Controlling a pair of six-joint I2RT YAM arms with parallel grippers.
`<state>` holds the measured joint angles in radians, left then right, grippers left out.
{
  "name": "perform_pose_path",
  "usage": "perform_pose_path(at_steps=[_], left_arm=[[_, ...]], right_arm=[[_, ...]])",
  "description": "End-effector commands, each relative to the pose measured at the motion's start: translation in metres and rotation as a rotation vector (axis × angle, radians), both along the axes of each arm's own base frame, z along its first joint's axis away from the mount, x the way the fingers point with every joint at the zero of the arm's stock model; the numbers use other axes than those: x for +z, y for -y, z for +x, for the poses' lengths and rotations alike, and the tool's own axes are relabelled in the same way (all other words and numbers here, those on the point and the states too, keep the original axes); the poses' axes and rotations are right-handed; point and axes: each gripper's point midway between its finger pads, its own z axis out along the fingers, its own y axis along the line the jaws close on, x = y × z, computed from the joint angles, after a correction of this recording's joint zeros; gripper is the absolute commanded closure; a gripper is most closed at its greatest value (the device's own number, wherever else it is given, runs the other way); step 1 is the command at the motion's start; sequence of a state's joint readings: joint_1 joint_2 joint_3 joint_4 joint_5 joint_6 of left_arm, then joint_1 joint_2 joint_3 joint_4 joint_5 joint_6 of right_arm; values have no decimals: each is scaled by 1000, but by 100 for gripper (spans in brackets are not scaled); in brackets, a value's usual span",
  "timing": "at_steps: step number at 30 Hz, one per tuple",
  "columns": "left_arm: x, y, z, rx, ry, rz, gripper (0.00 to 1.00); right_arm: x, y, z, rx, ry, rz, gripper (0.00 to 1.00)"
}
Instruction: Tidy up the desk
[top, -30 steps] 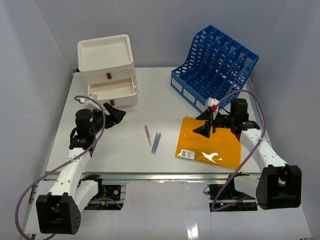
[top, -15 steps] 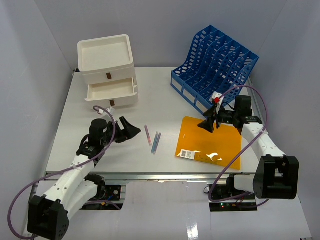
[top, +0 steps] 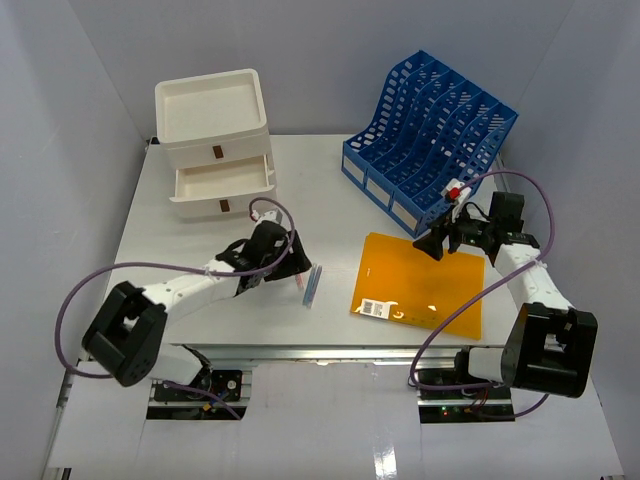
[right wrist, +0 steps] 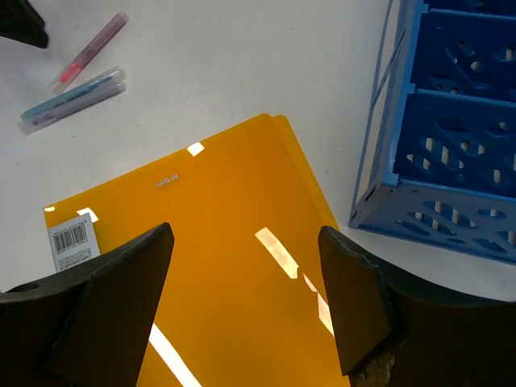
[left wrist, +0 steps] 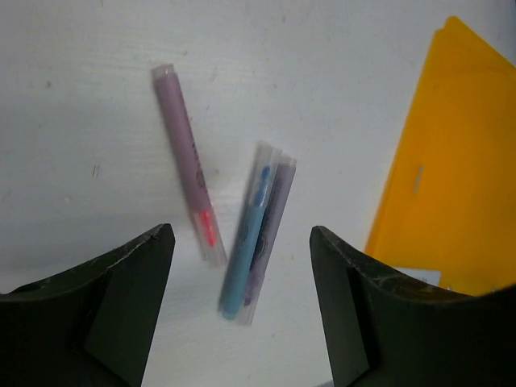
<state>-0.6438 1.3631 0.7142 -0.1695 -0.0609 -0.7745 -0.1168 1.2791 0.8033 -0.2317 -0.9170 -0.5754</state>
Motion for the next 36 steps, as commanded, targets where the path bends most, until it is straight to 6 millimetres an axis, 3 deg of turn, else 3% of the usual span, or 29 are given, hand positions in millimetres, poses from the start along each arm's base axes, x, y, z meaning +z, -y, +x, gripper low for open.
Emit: perform_pose_path(at_steps=[1, 5, 10, 15, 22, 25, 28, 29, 32, 34, 36], left_arm=[[-6, -3, 23, 165, 12, 203, 23], [-17, 1, 32, 217, -16, 319, 37], [-42, 2, 35, 225, -67, 426, 39], [-47, -2, 37, 250, -72, 486, 42], [-38, 7, 35, 205, -55, 507, 41], [-13, 1, 35, 200, -13, 515, 36], [28, -35, 35, 336, 84, 546, 25], [37, -54, 27, 375, 82, 567, 18], [63, -125, 26, 573, 52, 483, 15], [60, -191, 18, 726, 0, 446, 15], [40, -233, 9, 796, -52, 461, 15]], right_arm=[[16, -10, -12, 60, 29, 66, 21], [24, -14, -17, 84, 48, 87, 21], [33, -18, -24, 110, 70, 109, 21], [37, -20, -29, 130, 73, 127, 21], [41, -21, -33, 143, 83, 134, 21], [41, -21, -33, 144, 87, 135, 21], [43, -21, -34, 148, 89, 141, 21], [44, -22, -35, 151, 89, 144, 21], [47, -23, -37, 160, 96, 152, 21], [51, -23, -39, 168, 104, 160, 21], [54, -24, -42, 177, 107, 170, 21]])
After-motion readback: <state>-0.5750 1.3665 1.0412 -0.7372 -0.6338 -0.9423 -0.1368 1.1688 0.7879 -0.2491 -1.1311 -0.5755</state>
